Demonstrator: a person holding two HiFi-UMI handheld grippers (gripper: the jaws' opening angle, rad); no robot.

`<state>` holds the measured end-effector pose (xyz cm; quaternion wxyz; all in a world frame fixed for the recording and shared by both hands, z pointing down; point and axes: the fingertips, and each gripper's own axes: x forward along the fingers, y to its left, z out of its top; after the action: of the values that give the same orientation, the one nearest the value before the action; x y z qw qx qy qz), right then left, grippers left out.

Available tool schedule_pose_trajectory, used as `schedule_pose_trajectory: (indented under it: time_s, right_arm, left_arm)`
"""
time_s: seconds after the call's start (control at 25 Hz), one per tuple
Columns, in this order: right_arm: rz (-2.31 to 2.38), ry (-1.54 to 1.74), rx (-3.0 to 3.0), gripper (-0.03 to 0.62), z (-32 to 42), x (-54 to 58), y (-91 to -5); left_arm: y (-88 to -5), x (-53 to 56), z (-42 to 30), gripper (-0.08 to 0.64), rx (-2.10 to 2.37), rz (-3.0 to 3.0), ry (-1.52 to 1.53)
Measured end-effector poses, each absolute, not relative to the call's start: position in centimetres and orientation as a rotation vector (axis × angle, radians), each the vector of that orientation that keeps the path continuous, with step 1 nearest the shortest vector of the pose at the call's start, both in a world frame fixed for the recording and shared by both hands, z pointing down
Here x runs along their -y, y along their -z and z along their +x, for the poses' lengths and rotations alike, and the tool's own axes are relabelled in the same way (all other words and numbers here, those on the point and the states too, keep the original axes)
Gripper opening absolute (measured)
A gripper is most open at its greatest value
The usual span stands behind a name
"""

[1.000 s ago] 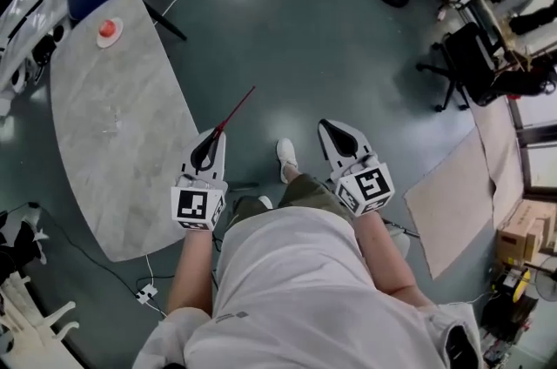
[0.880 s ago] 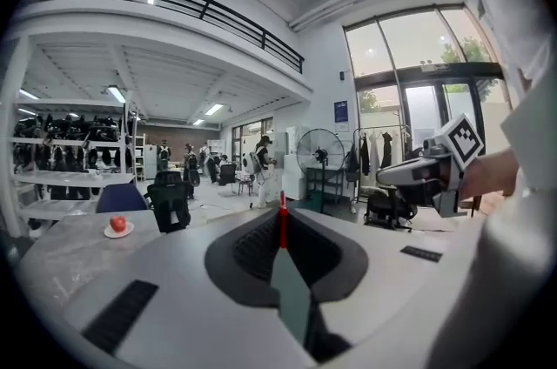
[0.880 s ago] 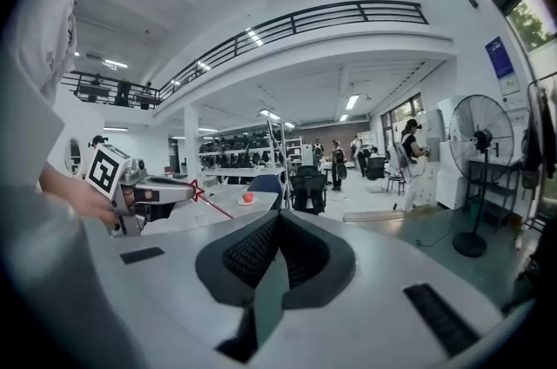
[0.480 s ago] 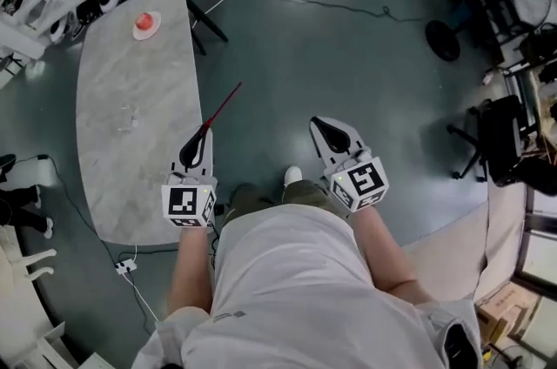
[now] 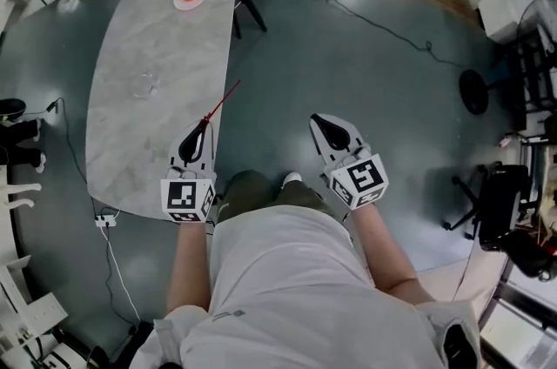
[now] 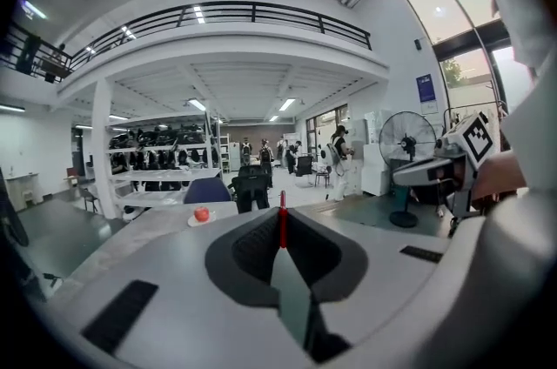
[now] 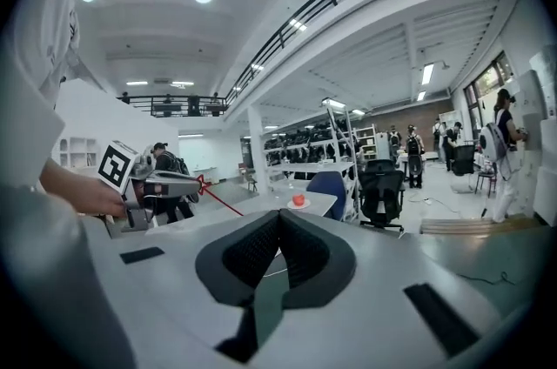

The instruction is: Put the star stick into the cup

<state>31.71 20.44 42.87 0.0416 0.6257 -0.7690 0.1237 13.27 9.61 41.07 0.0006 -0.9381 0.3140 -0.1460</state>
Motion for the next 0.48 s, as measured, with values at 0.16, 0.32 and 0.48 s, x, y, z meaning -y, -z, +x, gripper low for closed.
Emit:
schedule_pose_trajectory:
  time_s: [0.16,0.32,0.48]
  right_arm:
    - [1.796,-0.383,2.423,0.011,29.3,-17.2,-43.1]
    - [1.683,-0.395,2.471,0.011,26.3,-13.7,-43.5]
    - [1.582,-0.388,2.507,0.011,23.3,-9.7,-43.7]
  left_arm:
    - [-41.5,-8.1,10.1,0.017,-1.114,-2.917,0.477]
    - [-42.2,-6.2,6.7,0.017,-1.237,-2.901,0.487]
    - [-42.5,-3.4,3.5,0.017,-1.342,-2.883,0.467]
